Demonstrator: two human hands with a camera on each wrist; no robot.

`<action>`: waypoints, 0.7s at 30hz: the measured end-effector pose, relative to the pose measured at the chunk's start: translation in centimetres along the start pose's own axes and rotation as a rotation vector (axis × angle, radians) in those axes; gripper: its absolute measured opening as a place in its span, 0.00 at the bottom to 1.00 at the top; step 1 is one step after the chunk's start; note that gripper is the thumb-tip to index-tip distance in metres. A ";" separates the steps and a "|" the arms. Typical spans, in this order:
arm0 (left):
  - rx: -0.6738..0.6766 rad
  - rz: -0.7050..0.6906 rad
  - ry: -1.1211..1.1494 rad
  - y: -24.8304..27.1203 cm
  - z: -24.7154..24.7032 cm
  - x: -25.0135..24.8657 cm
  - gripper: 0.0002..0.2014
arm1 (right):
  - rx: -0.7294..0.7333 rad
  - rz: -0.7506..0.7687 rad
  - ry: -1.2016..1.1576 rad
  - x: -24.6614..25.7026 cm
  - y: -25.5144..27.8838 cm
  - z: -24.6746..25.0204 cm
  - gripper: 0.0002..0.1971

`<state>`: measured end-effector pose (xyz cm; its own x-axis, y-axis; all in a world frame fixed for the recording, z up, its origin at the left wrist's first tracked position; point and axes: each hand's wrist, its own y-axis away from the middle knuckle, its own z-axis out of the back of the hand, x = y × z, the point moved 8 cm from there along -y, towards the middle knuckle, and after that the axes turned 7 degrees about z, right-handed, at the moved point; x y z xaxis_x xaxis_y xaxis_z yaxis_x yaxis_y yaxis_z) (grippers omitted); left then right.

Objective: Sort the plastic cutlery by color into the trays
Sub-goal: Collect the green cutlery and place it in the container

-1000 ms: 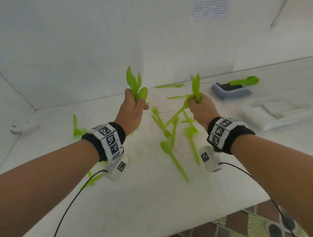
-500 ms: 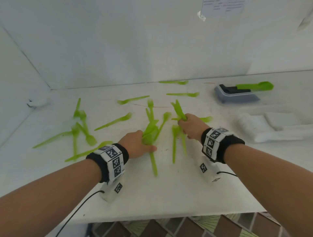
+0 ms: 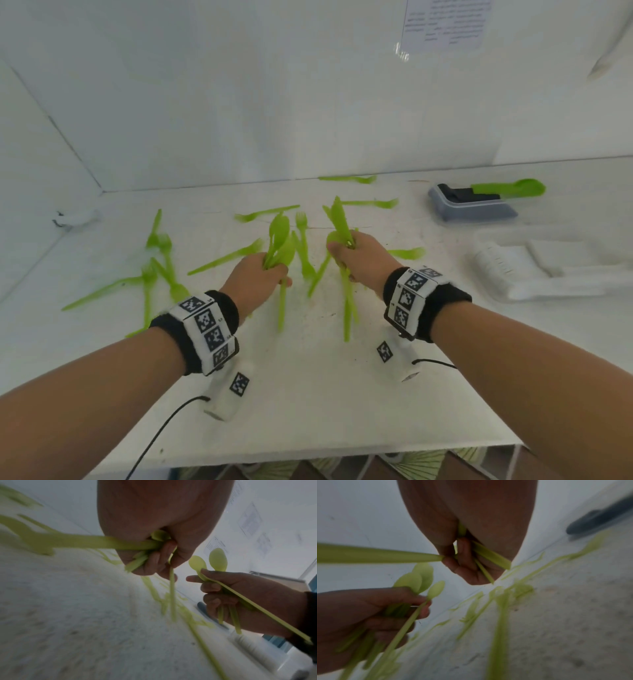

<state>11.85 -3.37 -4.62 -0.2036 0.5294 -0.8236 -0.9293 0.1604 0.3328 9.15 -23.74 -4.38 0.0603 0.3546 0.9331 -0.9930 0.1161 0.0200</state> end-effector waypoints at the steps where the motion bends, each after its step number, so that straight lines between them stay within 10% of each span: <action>1: 0.043 -0.003 0.080 0.0 -0.5 -0.7 0.06 | -0.007 -0.031 -0.106 0.3 0.1 -0.6 0.10; 12: 0.225 -0.164 0.035 -0.3 -3.6 -4.7 0.13 | -0.321 -0.172 -0.382 -1.2 -0.2 2.8 0.08; 21: 0.250 -0.012 0.191 -3.0 -3.8 -3.4 0.07 | -0.361 -0.287 -0.269 -4.4 0.4 3.8 0.20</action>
<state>14.14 -8.77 -4.54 -0.2694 0.3642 -0.8915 -0.8322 0.3778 0.4058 8.12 -28.83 -7.13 0.2496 0.0170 0.9682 -0.8396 0.5020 0.2077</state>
